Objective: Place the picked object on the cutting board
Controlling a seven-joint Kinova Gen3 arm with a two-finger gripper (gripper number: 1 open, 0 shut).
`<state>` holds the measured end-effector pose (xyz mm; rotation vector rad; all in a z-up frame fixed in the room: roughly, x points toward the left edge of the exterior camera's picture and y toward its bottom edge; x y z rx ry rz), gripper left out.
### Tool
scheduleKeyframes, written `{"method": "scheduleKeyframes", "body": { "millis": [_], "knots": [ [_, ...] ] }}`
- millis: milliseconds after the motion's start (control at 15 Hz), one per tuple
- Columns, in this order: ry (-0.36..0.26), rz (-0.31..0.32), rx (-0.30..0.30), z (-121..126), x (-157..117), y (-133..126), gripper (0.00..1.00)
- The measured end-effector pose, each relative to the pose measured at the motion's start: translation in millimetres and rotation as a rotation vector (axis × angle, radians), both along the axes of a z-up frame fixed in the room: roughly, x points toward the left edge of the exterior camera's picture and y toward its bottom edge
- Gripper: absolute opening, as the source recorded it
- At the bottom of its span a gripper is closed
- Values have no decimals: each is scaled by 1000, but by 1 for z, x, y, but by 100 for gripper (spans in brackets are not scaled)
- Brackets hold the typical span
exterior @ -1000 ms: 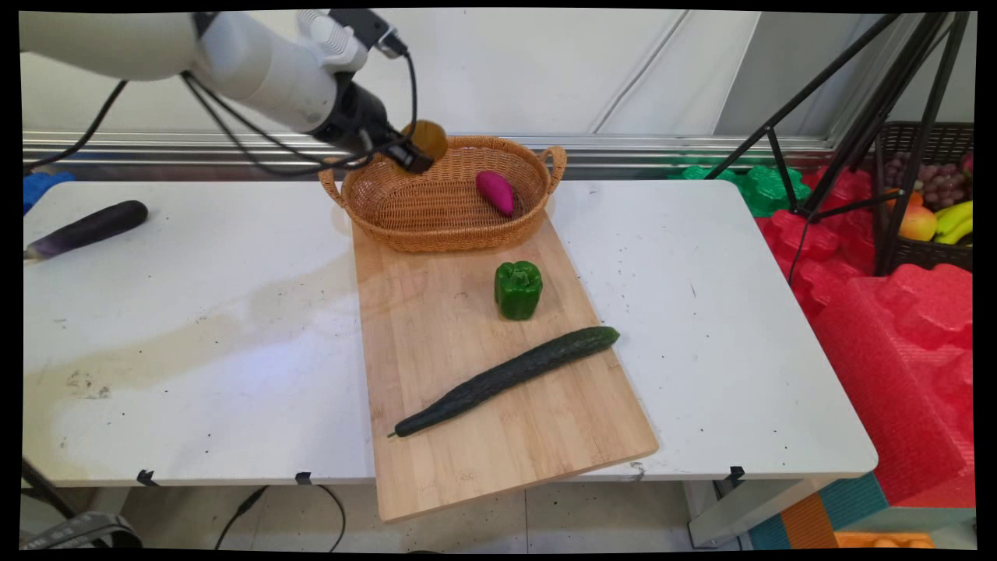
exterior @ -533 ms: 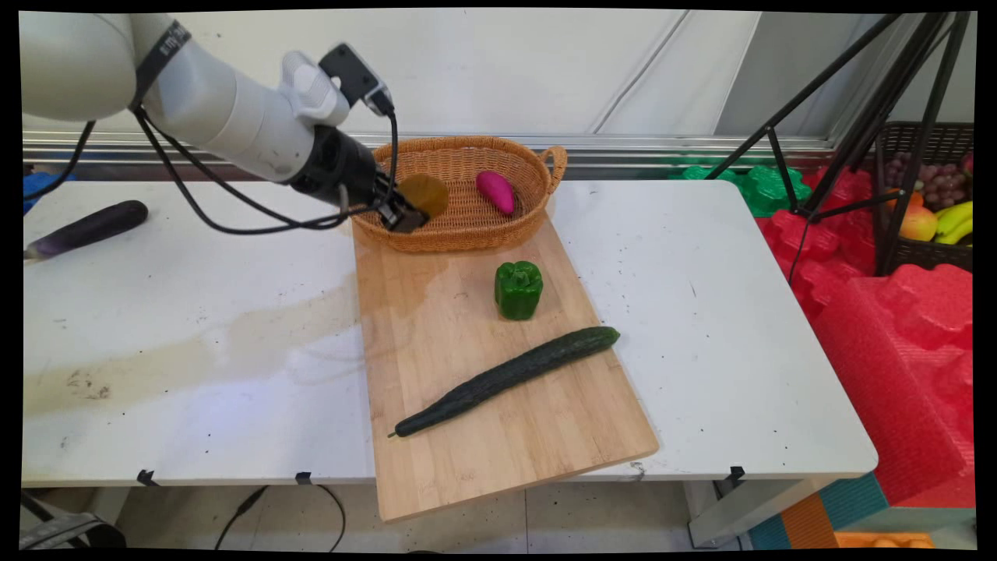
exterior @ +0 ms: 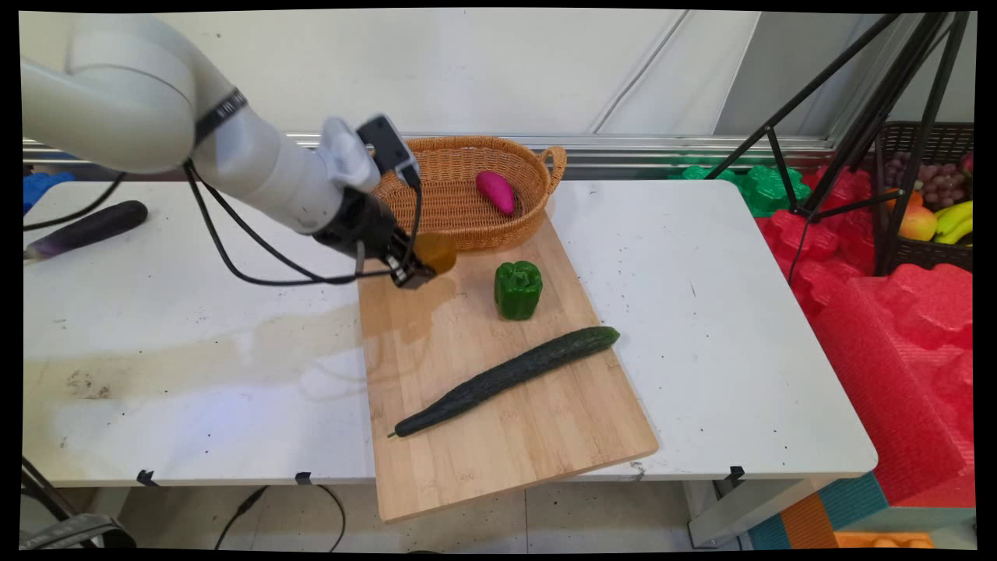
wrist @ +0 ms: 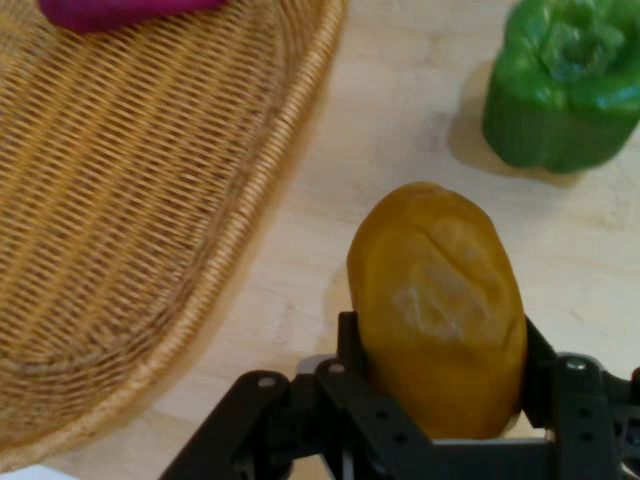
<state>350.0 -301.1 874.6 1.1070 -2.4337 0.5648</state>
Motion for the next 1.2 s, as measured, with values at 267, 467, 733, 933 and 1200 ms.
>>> {"method": "scheduleKeyframes", "body": {
  "millis": [267, 467, 733, 933, 1200],
  "knots": [
    [-22, -44, 49, -30, -6, -5, 0],
    [-28, -80, 71, -47, -9, -10, 0],
    [-28, -116, 86, -62, -12, -13, 0],
    [-26, -141, 93, -68, -14, -14, 0],
    [-23, -179, 89, -70, -13, -14, 100]
  ]
}}
